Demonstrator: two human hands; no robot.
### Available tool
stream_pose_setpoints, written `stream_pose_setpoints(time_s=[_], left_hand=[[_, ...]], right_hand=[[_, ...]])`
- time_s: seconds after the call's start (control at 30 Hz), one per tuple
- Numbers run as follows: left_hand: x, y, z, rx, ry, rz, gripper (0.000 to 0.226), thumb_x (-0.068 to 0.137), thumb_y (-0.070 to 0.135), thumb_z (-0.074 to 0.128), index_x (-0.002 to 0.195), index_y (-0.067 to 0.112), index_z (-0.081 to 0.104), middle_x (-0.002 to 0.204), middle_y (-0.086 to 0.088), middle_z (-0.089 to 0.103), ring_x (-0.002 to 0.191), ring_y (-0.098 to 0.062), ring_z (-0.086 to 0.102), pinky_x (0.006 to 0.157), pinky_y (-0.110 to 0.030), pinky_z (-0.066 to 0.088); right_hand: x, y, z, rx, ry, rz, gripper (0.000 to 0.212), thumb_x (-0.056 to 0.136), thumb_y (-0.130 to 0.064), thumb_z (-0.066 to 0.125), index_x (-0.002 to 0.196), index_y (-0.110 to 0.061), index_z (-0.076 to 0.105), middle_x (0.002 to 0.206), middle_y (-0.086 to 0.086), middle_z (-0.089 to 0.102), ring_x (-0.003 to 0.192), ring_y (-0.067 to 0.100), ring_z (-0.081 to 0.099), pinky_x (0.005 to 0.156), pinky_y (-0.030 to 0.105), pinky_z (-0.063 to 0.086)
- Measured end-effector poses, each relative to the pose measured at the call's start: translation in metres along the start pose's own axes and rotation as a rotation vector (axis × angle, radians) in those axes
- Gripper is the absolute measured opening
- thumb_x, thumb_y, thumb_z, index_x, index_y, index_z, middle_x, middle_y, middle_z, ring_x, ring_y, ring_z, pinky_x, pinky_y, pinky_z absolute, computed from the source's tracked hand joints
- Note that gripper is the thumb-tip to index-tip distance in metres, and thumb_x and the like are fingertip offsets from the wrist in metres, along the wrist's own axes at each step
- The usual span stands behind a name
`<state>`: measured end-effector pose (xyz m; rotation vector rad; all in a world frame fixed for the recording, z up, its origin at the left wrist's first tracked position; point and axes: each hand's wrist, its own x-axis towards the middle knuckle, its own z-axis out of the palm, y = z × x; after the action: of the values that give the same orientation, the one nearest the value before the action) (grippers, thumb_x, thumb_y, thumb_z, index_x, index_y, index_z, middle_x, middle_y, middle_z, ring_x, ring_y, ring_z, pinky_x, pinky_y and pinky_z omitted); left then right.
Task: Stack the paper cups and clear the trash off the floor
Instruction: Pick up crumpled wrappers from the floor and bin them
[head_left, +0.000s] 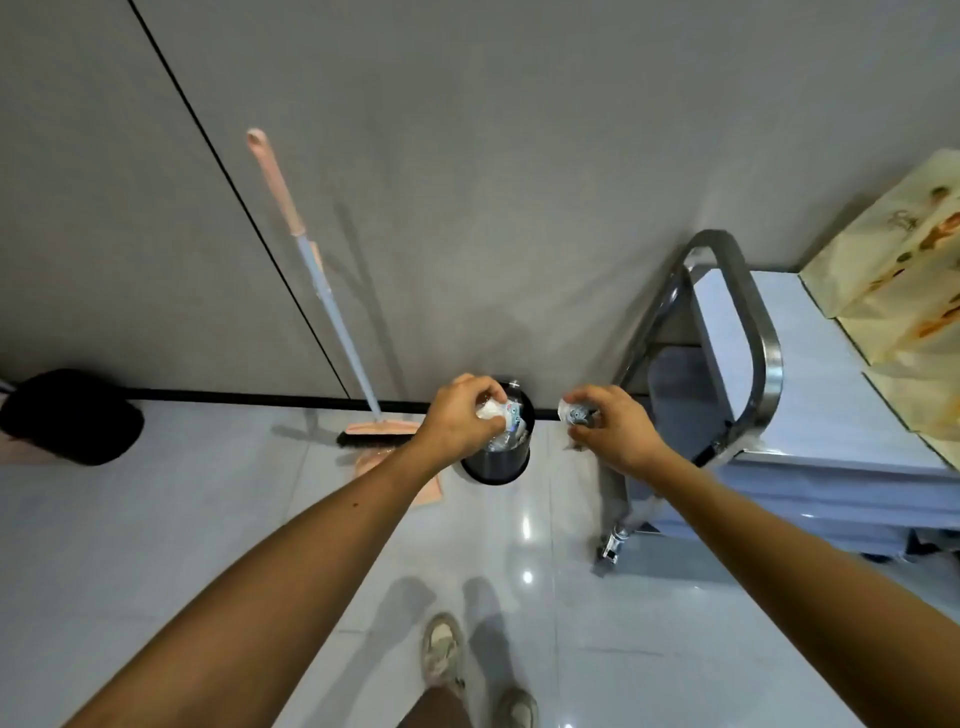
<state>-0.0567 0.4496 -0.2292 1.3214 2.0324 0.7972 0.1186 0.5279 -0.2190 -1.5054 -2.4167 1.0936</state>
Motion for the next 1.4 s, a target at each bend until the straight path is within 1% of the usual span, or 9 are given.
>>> stream_pose_setpoints(time_s=[0.37,0.47,0.6,0.7,0.77,0.93,1.03,1.17,1.4], left_hand=[[0.18,-0.067,0.002,-0.003,-0.19,-0.03,0.026,0.071,-0.001,0.067,0.094,0.009,0.062,0.1,-0.006,0.054,0.093,-0.027,0.057,0.088,-0.033,0.046],[0.212,-0.072,0.013,0.009,-0.251,-0.031,0.027,0.071,-0.001,0.067,0.096,0.008,0.062,0.1,-0.004,0.053,0.091,-0.023,0.056,0.084,-0.028,0.044],[0.248,-0.075,0.03,0.025,-0.269,-0.019,0.027,0.071,-0.001,0.067,0.097,0.006,0.063,0.098,-0.002,0.052,0.087,-0.018,0.054,0.079,-0.021,0.041],[0.269,-0.078,0.037,0.033,-0.27,-0.017,0.028,0.073,-0.001,0.066,0.101,0.004,0.062,0.097,-0.001,0.051,0.086,-0.014,0.051,0.074,-0.016,0.041],[0.278,-0.083,0.04,0.031,-0.294,-0.032,0.03,0.075,0.001,0.066,0.105,0.004,0.06,0.102,-0.003,0.054,0.092,-0.015,0.052,0.08,-0.014,0.041],[0.287,-0.097,0.036,0.072,-0.356,-0.074,0.036,0.077,0.006,0.066,0.112,0.006,0.057,0.121,-0.011,0.054,0.113,-0.025,0.052,0.094,-0.025,0.038],[0.289,-0.103,0.025,0.066,-0.319,-0.103,0.034,0.078,0.005,0.065,0.111,0.004,0.057,0.119,-0.014,0.056,0.109,-0.027,0.053,0.09,-0.025,0.039],[0.291,-0.106,0.011,0.047,-0.267,-0.129,0.031,0.079,0.003,0.062,0.11,0.005,0.058,0.117,-0.012,0.056,0.095,-0.015,0.049,0.074,-0.012,0.032],[0.281,-0.094,-0.012,-0.012,-0.214,-0.135,0.03,0.08,0.005,0.062,0.109,0.009,0.058,0.103,0.002,0.049,0.095,-0.012,0.047,0.067,-0.002,0.034]], right_hand=[[0.159,0.004,0.029,0.096,0.038,0.207,0.038,0.084,-0.007,0.061,0.122,-0.012,0.057,0.128,0.014,0.049,0.114,0.025,0.052,0.083,0.009,0.03],[0.179,0.015,0.027,0.108,0.041,0.272,0.036,0.084,-0.005,0.061,0.119,-0.011,0.058,0.129,0.014,0.049,0.11,0.025,0.053,0.073,0.0,0.025],[0.196,0.033,0.026,0.139,0.036,0.329,0.036,0.084,-0.003,0.061,0.12,-0.009,0.057,0.13,0.014,0.046,0.092,0.016,0.05,0.057,-0.008,0.033],[0.208,0.043,0.026,0.158,0.039,0.38,0.037,0.084,-0.005,0.062,0.12,-0.013,0.056,0.131,0.01,0.047,0.105,0.02,0.053,0.07,0.004,0.035],[0.216,0.047,0.027,0.165,0.023,0.399,0.037,0.083,-0.005,0.062,0.119,-0.013,0.056,0.13,0.01,0.047,0.107,0.021,0.053,0.073,0.009,0.037],[0.233,0.05,0.03,0.16,-0.051,0.386,0.035,0.085,-0.001,0.06,0.119,-0.009,0.056,0.13,0.014,0.045,0.095,0.021,0.054,0.059,-0.002,0.041],[0.246,0.045,0.033,0.15,-0.081,0.374,0.036,0.084,-0.002,0.061,0.118,-0.011,0.057,0.13,0.014,0.046,0.1,0.026,0.059,0.077,0.011,0.043],[0.265,0.03,0.039,0.158,-0.124,0.304,0.04,0.081,-0.003,0.063,0.12,-0.012,0.056,0.127,0.016,0.05,0.099,0.033,0.062,0.091,0.033,0.049],[0.302,0.001,0.051,0.147,-0.148,0.198,0.055,0.082,-0.007,0.064,0.133,-0.015,0.045,0.134,0.015,0.047,0.115,0.029,0.053,0.1,0.032,0.041]])
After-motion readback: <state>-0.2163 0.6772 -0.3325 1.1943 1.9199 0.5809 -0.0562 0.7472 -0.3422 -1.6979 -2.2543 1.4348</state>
